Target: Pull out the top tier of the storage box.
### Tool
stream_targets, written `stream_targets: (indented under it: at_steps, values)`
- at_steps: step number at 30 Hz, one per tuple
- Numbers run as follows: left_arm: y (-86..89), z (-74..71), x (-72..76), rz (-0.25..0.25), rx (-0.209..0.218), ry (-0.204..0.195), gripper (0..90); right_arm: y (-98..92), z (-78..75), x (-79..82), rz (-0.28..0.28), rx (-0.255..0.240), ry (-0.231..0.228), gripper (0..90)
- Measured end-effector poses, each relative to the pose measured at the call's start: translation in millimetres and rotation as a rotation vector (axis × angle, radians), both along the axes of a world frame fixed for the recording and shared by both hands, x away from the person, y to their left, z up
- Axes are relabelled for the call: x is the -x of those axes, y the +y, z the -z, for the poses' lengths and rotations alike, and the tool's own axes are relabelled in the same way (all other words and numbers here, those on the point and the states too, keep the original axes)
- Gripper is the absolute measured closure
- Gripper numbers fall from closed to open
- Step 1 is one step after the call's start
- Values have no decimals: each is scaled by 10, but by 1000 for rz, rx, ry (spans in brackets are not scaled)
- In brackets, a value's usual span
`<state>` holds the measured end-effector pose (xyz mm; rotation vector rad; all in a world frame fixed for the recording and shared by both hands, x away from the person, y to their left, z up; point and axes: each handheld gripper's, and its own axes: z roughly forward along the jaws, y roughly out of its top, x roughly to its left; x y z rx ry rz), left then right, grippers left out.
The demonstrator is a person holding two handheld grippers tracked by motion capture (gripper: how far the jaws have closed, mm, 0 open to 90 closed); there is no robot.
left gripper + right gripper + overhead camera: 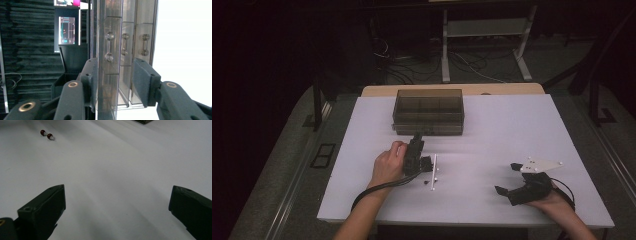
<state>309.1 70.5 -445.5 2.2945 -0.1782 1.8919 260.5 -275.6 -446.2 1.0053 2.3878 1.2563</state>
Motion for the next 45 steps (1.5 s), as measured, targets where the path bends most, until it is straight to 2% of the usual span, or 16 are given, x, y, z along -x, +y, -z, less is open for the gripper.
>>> stream_targets:
  at_steps: [5,8,16,21,29,34,39,45]
  values:
    - [67,12,39,-10,28,1,483,3,2,-1,2,4,0,4]
    - [108,7,39,-20,55,18,465,7,3,0,-1,5,-1,4]
    - [152,36,36,-25,55,16,392,18,8,-13,-8,1,-4,4]
    - [151,52,31,-24,57,30,362,15,10,-15,-10,2,-4,4]
    - [178,76,-11,-40,104,82,288,18,11,-18,-7,1,-2,4]
    - [193,79,-26,-37,143,111,271,20,14,-18,-10,3,0,4]
    - [190,73,-38,-40,161,126,258,20,13,-13,-11,3,-1,4]
    - [179,69,-53,-42,214,162,244,24,18,-22,-11,2,3,4]
